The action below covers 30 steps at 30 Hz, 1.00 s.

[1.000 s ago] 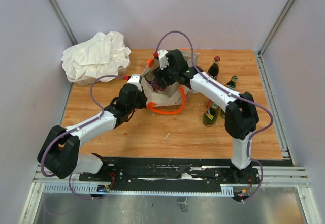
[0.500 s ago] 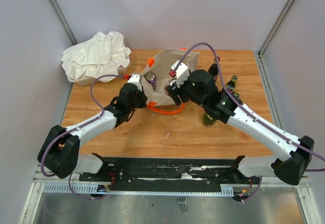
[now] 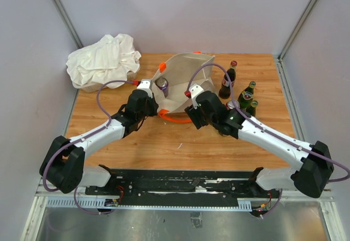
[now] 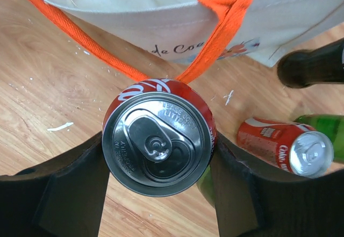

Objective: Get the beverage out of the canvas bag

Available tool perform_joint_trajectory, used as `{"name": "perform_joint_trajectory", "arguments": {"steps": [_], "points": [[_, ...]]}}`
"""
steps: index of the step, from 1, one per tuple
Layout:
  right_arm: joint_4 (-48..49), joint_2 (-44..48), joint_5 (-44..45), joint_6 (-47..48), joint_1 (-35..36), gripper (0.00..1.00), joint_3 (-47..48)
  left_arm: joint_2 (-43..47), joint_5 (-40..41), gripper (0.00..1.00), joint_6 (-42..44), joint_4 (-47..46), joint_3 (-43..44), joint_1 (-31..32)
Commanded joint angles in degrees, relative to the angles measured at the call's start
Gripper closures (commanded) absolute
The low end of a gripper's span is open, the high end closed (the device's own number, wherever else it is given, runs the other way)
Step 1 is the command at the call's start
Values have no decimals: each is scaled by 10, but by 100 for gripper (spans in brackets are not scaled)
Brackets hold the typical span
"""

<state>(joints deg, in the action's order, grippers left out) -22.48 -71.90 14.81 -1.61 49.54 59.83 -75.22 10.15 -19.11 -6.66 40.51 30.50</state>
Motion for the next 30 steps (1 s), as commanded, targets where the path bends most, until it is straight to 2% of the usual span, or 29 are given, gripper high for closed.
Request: {"name": "perform_joint_trajectory", "arguments": {"steps": [1, 17, 30], "points": [[66, -28, 18, -42, -8, 99, -20, 13, 13, 88, 7, 12, 2, -2], [160, -117, -60, -62, -136, 99, -44, 12, 19, 87, 7, 14, 3, -3], [171, -173, -61, -70, -179, 99, -33, -6, 17, 87, 13, 12, 13, -3]]}}
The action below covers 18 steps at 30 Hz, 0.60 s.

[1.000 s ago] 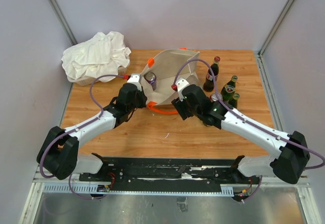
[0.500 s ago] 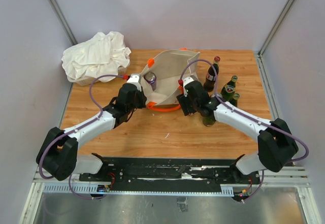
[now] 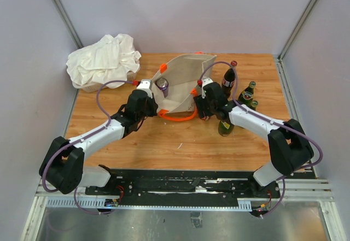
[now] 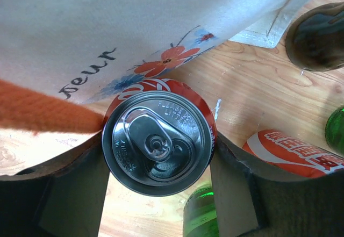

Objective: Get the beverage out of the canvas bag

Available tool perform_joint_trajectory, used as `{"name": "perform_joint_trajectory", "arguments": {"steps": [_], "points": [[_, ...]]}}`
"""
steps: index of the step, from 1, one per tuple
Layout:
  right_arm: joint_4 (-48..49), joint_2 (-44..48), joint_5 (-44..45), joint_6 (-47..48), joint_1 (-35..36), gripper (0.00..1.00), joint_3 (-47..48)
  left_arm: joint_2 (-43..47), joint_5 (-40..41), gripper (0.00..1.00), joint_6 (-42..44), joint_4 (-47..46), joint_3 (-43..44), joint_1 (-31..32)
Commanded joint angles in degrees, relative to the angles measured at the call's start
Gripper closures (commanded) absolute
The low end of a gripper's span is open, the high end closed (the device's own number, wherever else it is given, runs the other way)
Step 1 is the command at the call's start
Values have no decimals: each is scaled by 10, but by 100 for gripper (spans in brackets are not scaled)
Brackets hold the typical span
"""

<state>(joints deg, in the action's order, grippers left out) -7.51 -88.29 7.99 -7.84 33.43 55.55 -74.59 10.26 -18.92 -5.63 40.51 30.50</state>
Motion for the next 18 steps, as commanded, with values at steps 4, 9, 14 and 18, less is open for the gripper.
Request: {"name": "perform_joint_trajectory", "arguments": {"steps": [4, 9, 14, 18], "points": [[11, -5, 21, -7, -30, 99, 15, -17, 16, 87, 14, 2, 17, -3], [-1, 8, 31, 0, -39, 99, 15, -23, 18, 87, 20, 2, 23, -3], [-6, 6, 29, -1, -44, 64, 19, -30, 15, 87, 24, 0, 27, -3], [-15, 7, 30, 0, -44, 27, 32, -34, 13, 86, 27, -1, 30, -3]]}}
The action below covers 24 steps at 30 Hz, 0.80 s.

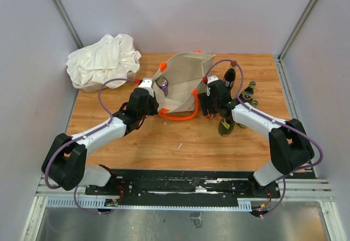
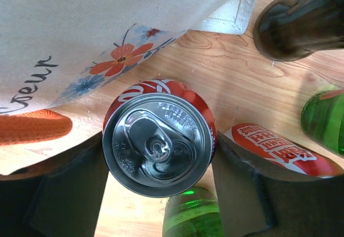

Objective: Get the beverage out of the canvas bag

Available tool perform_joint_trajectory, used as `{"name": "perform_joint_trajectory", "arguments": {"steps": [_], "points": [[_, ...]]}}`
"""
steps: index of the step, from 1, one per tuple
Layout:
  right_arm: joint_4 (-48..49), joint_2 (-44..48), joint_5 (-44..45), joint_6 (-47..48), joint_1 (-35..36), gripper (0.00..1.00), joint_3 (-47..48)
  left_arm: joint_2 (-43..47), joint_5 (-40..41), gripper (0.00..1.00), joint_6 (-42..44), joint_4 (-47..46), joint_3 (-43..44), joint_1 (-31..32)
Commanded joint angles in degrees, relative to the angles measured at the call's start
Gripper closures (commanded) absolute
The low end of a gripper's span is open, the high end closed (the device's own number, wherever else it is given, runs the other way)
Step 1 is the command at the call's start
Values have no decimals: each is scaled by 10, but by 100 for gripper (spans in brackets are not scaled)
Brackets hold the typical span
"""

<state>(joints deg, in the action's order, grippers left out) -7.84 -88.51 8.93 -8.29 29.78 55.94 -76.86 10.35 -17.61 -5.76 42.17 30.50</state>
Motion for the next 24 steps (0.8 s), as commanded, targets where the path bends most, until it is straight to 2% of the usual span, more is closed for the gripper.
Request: {"name": "perform_joint_trajectory", "arguments": {"steps": [1, 3, 5, 14, 16, 18, 21, 24], "points": [[-13, 10, 22, 7, -7, 22, 31, -11, 12, 86, 14, 0, 13, -3], [-17, 11, 24, 11, -7, 14, 36, -11, 13, 86, 15, 0, 13, -3], [-19, 14, 25, 14, -7, 11, 41, -9, 12, 86, 16, 1, 13, -3], [-40, 69, 50, 35, 15, 9, 84, -6, 11, 86, 18, 4, 11, -3], [-51, 91, 62, 55, 39, 11, 110, -4, 10, 86, 18, 6, 11, -2], [-51, 111, 56, 76, 60, 18, 140, -2, 10, 86, 16, 7, 9, -3], [-37, 126, 15, 85, 77, 32, 180, 2, 8, 86, 13, 7, 8, -3], [-34, 113, -33, 71, 81, 37, 218, 4, 6, 86, 11, 8, 8, -3]]}}
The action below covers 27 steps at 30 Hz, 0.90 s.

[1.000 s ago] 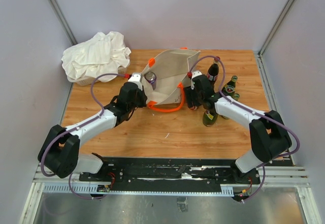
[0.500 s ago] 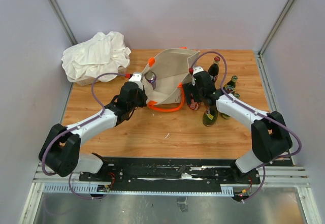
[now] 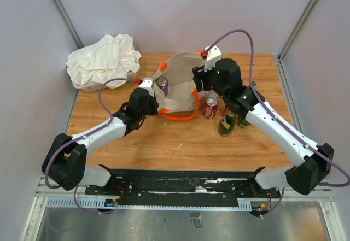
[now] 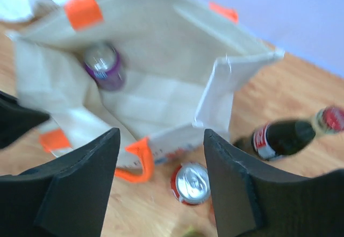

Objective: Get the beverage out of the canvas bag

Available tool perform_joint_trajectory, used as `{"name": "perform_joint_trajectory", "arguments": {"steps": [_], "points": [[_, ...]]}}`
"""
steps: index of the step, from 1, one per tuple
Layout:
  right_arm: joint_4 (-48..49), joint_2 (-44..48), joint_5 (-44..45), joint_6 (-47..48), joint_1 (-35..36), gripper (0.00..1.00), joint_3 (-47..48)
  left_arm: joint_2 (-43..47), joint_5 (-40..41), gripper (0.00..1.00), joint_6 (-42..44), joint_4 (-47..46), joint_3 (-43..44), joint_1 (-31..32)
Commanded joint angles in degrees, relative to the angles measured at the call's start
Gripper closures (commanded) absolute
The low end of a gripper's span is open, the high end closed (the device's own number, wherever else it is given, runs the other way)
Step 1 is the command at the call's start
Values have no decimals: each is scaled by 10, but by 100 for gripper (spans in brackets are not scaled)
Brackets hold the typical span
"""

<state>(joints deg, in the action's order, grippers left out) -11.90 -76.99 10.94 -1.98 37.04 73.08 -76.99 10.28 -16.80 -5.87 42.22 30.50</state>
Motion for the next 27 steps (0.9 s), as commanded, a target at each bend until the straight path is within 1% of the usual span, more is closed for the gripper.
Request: {"name": "perform_joint_trajectory", "arguments": {"steps": [1, 6, 10, 14, 15, 19, 23, 27], "points": [[7, -12, -69, 2, 8, 38, 58, 6, 7, 86, 3, 10, 8, -3], [13, -87, -136, -32, 10, 45, 100, 12, 5, 86, -4, 12, 8, -3], [25, -159, -173, -49, 10, 46, 136, 17, 7, 86, -9, 15, 5, -3], [28, -233, -182, -53, 9, 46, 183, 21, 7, 86, -13, 21, 5, -3], [28, -254, -181, -54, 10, 44, 195, 22, 7, 85, -14, 22, 5, -3], [34, -329, -193, -67, 10, 31, 246, 27, 7, 85, -14, 26, 4, -2], [41, -388, -200, -88, 9, 22, 282, 27, 10, 85, -9, 33, 6, -3], [41, -428, -217, -100, 10, 9, 312, 23, 8, 85, -8, 38, 10, -2]]}}
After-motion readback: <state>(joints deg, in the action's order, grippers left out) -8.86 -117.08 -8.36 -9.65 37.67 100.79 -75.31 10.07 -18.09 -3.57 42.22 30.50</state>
